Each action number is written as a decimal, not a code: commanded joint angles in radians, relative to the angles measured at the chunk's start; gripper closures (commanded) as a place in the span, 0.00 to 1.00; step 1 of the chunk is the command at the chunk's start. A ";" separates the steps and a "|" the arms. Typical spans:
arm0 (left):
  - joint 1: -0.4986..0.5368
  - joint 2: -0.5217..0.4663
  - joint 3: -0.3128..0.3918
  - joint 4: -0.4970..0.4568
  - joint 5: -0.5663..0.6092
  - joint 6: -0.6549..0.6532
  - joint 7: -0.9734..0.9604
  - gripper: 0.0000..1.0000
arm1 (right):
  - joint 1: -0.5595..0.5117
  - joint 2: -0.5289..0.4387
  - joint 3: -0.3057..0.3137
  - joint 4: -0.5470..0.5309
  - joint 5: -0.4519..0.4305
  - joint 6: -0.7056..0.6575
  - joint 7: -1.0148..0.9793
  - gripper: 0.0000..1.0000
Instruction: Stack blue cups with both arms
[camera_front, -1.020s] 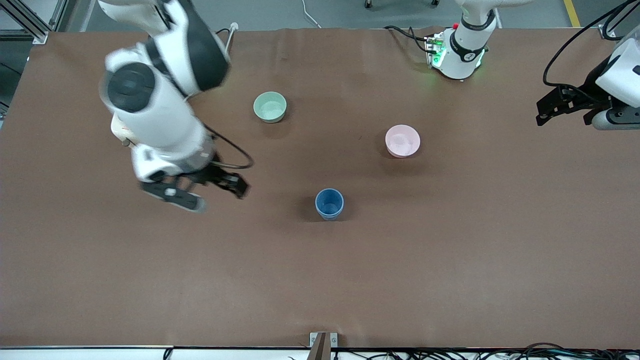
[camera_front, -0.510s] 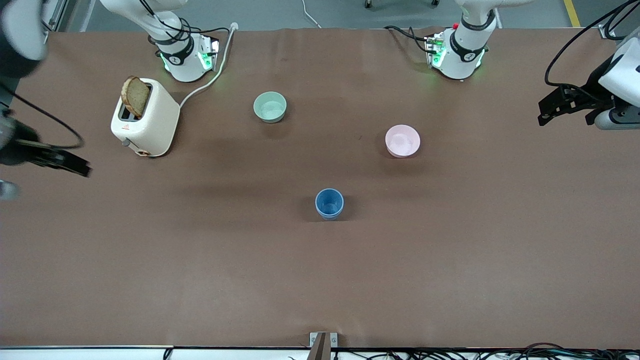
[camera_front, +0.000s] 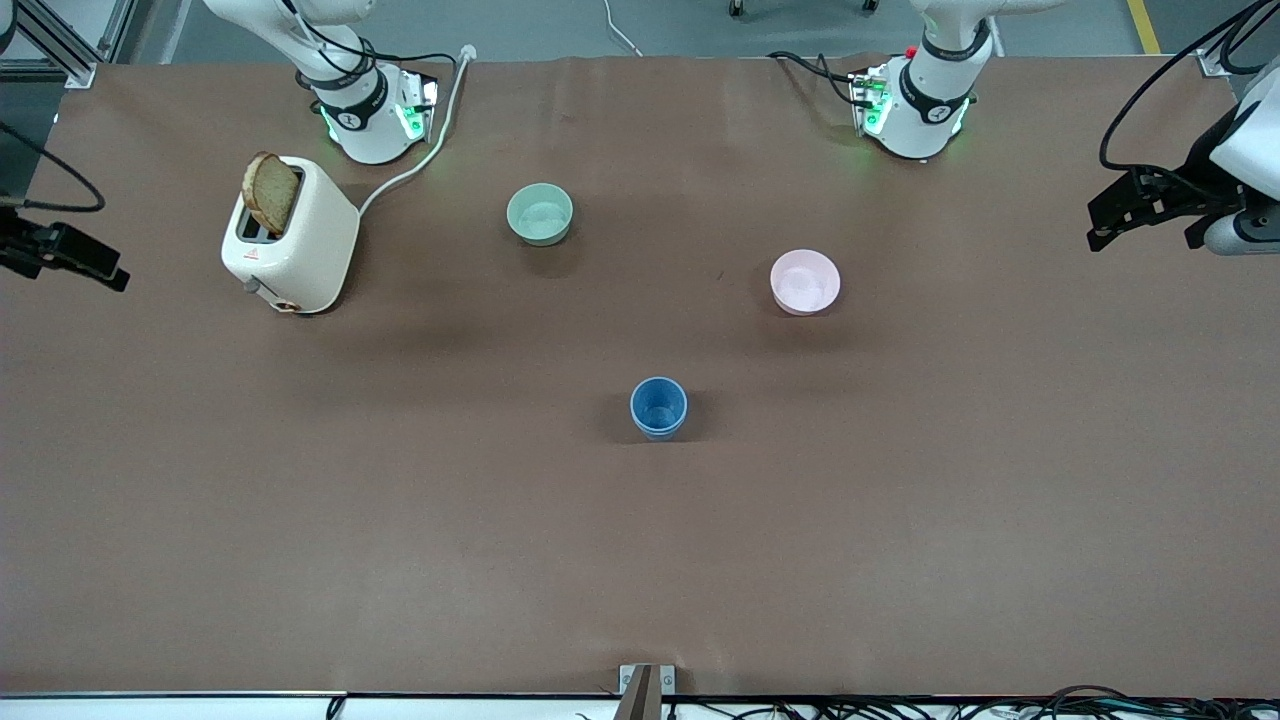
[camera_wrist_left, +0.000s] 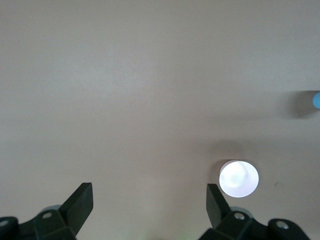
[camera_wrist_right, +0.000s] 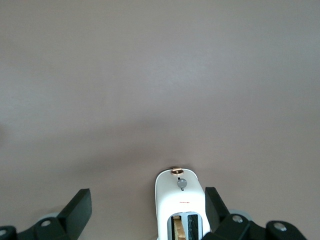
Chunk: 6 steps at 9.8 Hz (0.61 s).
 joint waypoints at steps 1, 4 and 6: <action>-0.005 0.017 -0.005 -0.005 0.007 -0.010 0.010 0.00 | 0.004 0.014 0.001 0.079 -0.002 -0.045 -0.011 0.00; -0.005 0.017 -0.005 -0.005 -0.031 -0.047 0.004 0.00 | -0.004 0.017 0.001 0.080 -0.007 -0.058 -0.022 0.00; -0.003 0.019 -0.005 -0.008 -0.059 -0.059 0.003 0.00 | -0.008 0.058 0.001 0.127 -0.010 -0.127 -0.051 0.00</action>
